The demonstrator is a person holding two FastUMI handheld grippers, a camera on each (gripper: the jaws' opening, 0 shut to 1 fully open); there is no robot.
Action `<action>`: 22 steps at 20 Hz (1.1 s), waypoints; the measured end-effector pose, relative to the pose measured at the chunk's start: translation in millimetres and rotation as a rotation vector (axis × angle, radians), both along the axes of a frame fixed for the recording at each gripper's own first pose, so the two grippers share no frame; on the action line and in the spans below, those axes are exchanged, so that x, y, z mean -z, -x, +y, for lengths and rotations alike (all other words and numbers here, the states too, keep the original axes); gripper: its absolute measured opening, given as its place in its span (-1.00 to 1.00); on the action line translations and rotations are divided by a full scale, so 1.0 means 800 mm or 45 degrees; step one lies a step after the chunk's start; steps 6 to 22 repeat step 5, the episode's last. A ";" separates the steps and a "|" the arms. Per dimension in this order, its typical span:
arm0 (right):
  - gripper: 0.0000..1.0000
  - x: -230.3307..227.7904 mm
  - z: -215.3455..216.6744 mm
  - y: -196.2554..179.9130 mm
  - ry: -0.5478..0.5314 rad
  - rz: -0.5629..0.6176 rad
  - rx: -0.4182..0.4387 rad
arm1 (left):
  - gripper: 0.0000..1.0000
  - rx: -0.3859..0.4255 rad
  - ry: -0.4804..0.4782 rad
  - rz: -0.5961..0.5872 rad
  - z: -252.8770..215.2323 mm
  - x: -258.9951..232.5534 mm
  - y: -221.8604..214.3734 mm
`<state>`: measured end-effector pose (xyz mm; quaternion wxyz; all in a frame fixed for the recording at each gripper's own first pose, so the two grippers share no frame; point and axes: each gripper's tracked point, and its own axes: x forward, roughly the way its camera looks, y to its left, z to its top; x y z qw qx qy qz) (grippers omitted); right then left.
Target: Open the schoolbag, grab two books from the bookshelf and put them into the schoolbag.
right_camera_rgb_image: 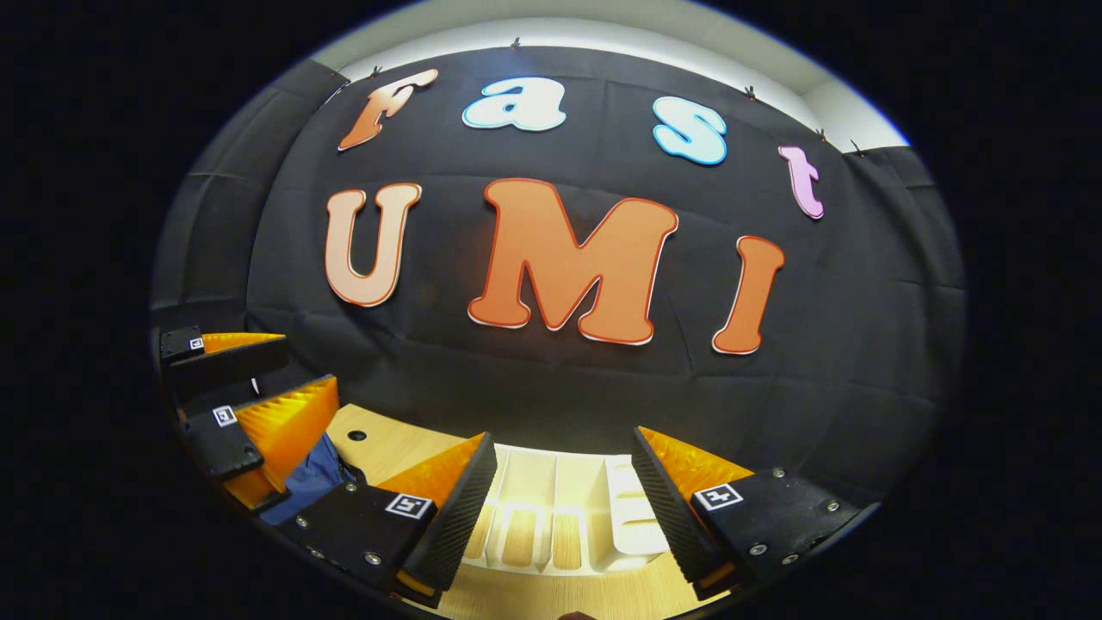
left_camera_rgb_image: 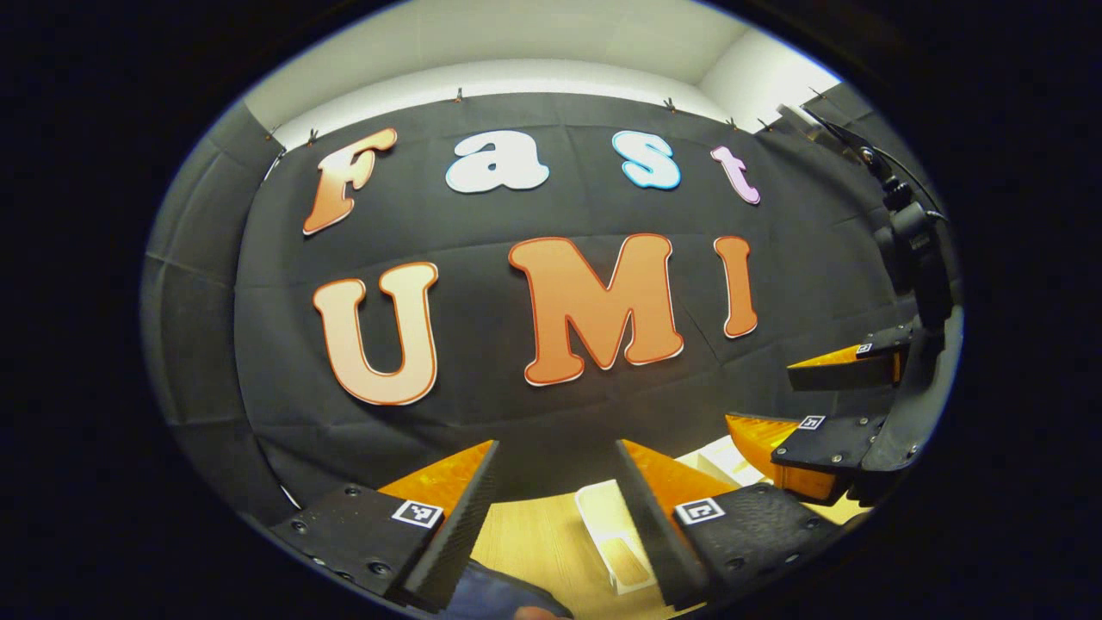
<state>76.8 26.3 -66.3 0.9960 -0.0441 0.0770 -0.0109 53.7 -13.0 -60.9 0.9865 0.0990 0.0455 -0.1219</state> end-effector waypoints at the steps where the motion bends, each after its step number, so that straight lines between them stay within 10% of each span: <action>1: 0.88 -0.004 -0.002 0.000 -0.012 -0.010 0.001 | 0.67 -0.009 -0.007 -0.034 -0.002 -0.009 0.000; 22: 0.89 -0.026 -0.021 0.000 -0.040 -0.090 0.051 | 0.90 -0.091 0.010 -0.198 0.017 -0.042 0.002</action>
